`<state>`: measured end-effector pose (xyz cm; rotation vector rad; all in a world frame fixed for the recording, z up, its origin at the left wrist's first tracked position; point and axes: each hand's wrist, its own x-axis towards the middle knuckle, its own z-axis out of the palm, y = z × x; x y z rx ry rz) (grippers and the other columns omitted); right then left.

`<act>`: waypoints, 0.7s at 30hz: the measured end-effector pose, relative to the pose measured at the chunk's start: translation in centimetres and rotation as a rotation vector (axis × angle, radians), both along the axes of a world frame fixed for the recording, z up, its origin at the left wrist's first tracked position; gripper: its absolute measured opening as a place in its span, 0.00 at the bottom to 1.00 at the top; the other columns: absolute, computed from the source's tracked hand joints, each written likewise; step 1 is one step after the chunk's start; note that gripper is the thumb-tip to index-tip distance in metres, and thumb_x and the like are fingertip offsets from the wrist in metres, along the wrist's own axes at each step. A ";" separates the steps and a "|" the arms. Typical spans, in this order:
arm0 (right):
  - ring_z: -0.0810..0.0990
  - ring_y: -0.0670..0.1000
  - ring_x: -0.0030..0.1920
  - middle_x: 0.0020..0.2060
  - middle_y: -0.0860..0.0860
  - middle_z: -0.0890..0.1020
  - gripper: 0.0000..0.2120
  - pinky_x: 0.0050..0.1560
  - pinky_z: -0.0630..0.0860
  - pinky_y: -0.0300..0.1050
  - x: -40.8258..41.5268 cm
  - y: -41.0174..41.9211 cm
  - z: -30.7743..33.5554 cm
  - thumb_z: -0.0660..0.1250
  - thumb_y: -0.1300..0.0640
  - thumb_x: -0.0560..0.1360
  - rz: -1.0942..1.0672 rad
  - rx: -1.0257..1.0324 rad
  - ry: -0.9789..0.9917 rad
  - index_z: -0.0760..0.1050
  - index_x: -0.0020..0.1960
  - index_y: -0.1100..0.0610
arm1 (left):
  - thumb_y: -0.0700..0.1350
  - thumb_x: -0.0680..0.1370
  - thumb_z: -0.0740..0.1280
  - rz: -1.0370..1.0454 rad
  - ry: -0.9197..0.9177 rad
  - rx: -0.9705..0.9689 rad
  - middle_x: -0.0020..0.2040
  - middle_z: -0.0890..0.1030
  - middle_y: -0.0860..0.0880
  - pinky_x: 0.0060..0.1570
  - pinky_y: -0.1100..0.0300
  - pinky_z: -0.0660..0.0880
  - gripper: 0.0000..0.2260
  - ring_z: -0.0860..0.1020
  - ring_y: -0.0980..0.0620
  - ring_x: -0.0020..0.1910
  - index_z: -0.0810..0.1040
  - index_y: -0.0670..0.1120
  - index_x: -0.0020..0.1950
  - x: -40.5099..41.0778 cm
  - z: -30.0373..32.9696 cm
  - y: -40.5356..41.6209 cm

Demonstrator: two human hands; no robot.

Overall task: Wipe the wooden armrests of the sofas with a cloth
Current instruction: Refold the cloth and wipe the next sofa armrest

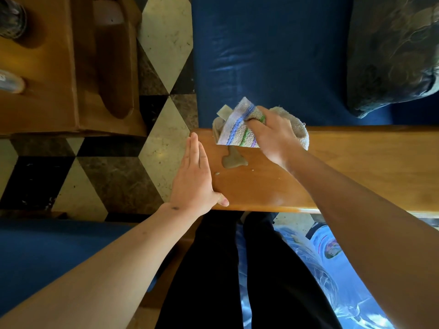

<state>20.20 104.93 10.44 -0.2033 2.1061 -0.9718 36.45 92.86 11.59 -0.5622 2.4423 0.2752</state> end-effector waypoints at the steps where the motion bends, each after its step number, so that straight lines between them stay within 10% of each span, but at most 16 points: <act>1: 0.76 0.58 0.48 0.35 0.49 0.75 0.11 0.53 0.66 0.51 0.0 -0.1 -0.1 0.58 0.51 0.81 0.025 -0.004 0.017 0.74 0.46 0.56 | 0.74 0.55 0.76 -0.002 0.000 0.001 0.83 0.35 0.40 0.75 0.55 0.45 0.74 0.40 0.42 0.83 0.39 0.35 0.81 0.0 0.0 0.0; 13: 0.69 0.46 0.37 0.31 0.45 0.71 0.10 0.52 0.61 0.49 0.0 -0.6 0.0 0.56 0.51 0.76 0.355 -0.008 0.248 0.63 0.36 0.47 | 0.73 0.54 0.76 -0.008 0.037 0.015 0.83 0.37 0.39 0.79 0.51 0.52 0.74 0.40 0.42 0.83 0.39 0.35 0.81 0.3 -0.1 -0.2; 21: 0.75 0.52 0.47 0.39 0.46 0.77 0.09 0.65 0.64 0.56 1.0 -0.8 -0.4 0.54 0.49 0.74 0.444 -0.008 0.329 0.71 0.45 0.49 | 0.73 0.54 0.76 0.017 0.065 0.050 0.84 0.39 0.41 0.78 0.51 0.50 0.73 0.40 0.42 0.83 0.42 0.38 0.82 0.4 -0.3 -0.6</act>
